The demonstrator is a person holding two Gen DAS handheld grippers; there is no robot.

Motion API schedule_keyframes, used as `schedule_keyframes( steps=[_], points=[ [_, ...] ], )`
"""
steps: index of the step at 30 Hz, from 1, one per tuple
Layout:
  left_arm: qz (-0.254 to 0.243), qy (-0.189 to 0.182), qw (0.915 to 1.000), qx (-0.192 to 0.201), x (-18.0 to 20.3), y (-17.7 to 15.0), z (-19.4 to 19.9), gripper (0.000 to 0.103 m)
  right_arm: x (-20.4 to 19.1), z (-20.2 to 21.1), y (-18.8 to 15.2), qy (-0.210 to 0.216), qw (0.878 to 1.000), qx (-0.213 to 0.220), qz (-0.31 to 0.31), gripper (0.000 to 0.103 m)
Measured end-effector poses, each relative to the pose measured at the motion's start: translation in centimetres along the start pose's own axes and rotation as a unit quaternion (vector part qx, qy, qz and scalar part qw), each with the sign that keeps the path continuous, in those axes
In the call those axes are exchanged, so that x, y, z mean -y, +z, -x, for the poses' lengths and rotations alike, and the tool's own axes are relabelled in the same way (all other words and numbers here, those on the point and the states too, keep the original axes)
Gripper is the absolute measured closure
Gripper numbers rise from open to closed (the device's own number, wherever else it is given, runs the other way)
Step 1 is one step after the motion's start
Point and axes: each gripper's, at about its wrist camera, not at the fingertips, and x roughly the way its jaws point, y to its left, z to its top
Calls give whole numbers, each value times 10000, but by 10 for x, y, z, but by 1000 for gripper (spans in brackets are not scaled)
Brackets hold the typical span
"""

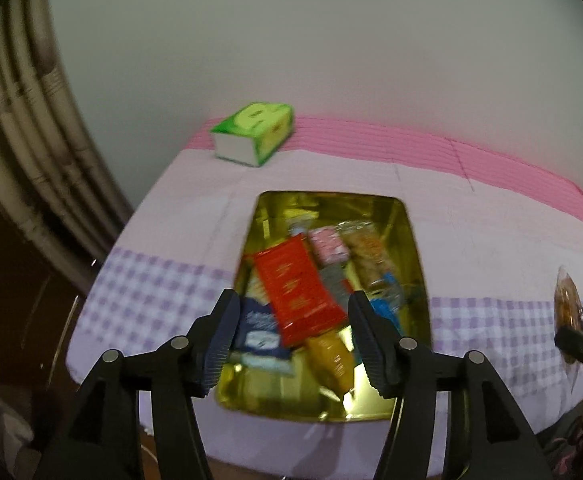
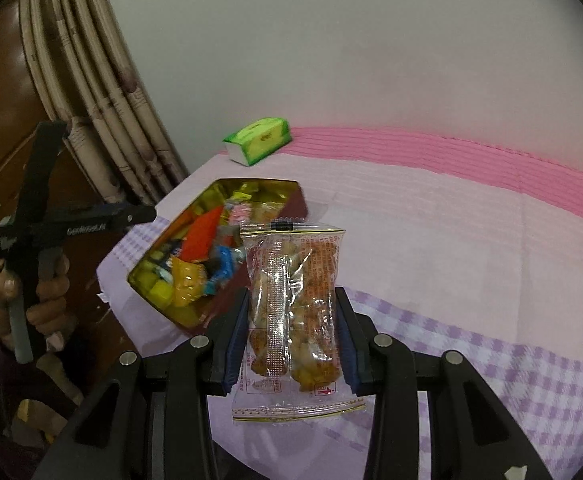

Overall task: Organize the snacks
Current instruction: 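Lower the blue candy into the tray and open the left gripper, then carry the pastry bag into the gold tray and open the right gripper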

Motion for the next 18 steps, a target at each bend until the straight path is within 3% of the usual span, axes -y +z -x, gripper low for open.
schedule_keyframes(
  steps=[7, 18],
  points=[
    [137, 486, 9986, 157, -18, -6, 3, 41, -26, -27, 25, 387, 9992, -89, 87, 66],
    [190, 632, 9978, 76, -30, -10, -11, 40, -48, -94, 54, 873, 9951, -436, -152, 65]
  ],
)
